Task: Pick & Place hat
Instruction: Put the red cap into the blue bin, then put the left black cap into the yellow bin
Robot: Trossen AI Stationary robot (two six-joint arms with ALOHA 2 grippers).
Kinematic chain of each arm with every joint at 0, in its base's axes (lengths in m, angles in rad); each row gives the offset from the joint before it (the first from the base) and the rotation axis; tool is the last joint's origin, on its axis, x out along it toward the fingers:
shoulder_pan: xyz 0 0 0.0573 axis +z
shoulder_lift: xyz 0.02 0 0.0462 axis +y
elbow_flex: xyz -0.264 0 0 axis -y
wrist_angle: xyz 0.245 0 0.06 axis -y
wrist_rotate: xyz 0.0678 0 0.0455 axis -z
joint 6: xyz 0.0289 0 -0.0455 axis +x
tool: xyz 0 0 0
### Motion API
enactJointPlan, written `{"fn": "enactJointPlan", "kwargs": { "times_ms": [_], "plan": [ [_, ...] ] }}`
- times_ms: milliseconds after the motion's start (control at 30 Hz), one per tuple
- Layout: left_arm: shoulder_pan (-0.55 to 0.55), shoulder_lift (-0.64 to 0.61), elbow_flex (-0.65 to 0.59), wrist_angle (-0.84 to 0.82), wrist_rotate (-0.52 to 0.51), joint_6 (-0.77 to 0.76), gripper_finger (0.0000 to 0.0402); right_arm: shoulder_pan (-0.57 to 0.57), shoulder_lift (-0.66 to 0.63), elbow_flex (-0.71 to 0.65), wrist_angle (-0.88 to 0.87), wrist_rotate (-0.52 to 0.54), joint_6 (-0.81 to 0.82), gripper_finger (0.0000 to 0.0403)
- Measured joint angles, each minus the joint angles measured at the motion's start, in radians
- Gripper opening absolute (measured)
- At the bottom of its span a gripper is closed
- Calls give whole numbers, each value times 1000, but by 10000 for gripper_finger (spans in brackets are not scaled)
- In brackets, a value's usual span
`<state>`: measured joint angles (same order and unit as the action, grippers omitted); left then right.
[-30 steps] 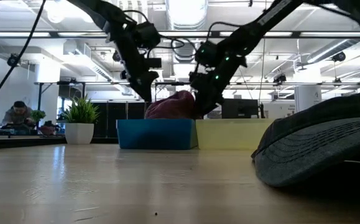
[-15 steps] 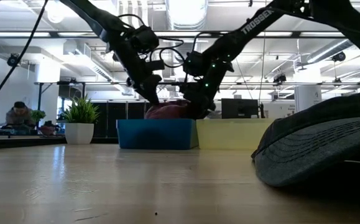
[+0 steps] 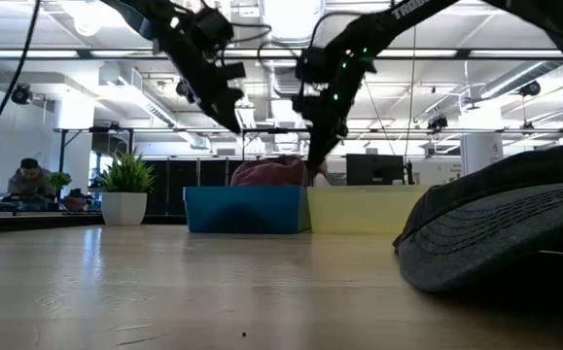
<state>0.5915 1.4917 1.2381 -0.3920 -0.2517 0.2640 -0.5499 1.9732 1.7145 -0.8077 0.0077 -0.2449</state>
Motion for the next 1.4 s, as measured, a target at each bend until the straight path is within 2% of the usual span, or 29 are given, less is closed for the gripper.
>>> {"fn": "enactJointPlan", "kwargs": {
  "times_ms": [167, 267, 467, 633, 900, 1133, 1300, 1400],
  "plan": [
    [0, -57, 0, -79, 1, -81, 115, -4, -61, 1, 186, 9, 39, 226],
    [-3, -78, 0, -153, 16, -151, 115, -17, -30, 9, 213, -63, 86, 224],
    [-33, -118, 0, -280, 175, -286, 115, -24, 102, 14, 287, -150, 189, 207],
    [-87, -139, 0, -370, 295, -334, 115, -32, 158, 16, 349, -245, 281, 188],
    [-213, -169, 0, -406, 322, -375, 115, -33, 165, 16, 340, -247, 263, 178],
    [-303, -202, 0, -517, 294, -386, 115, -30, 34, 51, 359, -241, 157, 203],
    [-380, -206, -1, -753, 292, -397, 115, -25, -53, 50, 296, -205, 129, 228],
    [-440, -205, -1, -899, 270, -517, 115, -1, -110, 50, 225, -152, 115, 242]
  ]
}}
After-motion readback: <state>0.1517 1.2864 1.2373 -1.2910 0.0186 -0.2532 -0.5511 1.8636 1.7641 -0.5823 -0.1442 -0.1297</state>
